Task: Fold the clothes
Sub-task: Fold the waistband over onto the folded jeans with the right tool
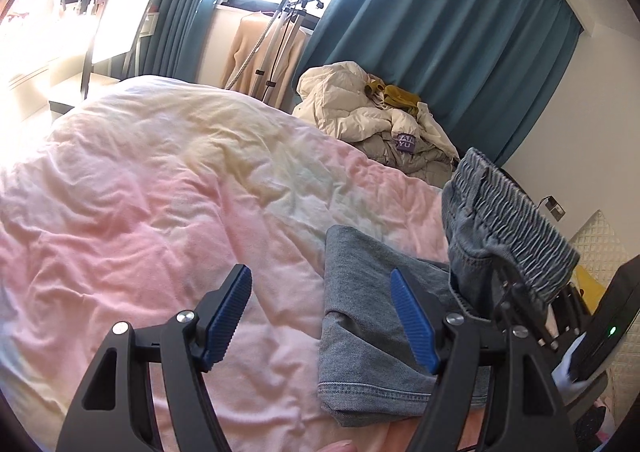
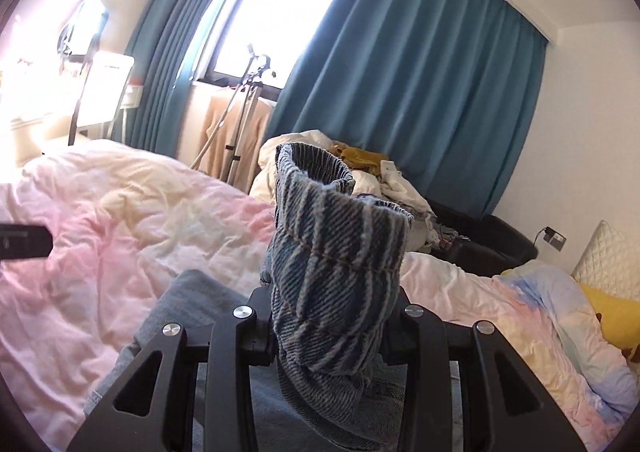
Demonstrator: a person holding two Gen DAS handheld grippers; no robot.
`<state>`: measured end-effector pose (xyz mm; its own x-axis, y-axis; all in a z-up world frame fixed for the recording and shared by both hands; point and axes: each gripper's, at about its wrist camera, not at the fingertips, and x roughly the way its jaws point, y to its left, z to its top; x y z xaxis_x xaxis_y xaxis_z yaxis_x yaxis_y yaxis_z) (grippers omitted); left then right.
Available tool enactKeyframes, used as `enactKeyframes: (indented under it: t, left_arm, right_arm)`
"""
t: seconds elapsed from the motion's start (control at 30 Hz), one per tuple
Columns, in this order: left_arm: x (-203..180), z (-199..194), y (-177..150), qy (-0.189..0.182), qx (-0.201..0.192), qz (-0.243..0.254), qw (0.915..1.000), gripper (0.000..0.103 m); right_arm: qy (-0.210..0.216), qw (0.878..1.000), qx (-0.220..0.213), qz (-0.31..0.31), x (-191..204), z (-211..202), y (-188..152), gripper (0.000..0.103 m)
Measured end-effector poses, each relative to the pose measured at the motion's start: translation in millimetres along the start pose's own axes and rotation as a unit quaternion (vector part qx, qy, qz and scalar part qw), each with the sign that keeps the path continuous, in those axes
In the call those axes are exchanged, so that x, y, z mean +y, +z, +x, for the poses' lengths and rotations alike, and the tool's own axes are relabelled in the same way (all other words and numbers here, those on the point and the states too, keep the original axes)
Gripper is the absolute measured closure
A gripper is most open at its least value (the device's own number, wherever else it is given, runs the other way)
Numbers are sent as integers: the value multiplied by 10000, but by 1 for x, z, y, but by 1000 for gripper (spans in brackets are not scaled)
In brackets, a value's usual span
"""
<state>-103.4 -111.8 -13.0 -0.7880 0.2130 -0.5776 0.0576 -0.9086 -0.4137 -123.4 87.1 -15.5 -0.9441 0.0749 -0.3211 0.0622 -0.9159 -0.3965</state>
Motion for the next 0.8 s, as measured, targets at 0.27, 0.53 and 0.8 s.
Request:
enactKeyframes:
  t: [0.27,0.53,0.8]
  left_arm:
    - [-2,17,-4,-77,82,-48,9999,30]
    - [-5,24,-1,-234,-36,18,9997,30]
    - [-6,14,0,-364,-262,29,9990,30]
  right_arm:
    - [589,9904,95,-1244,67,14,-55,67]
    - [946,9887,206,-1148,66,23,-52,62]
    - [1404,9826,81,-1215,59,-9,-53,25]
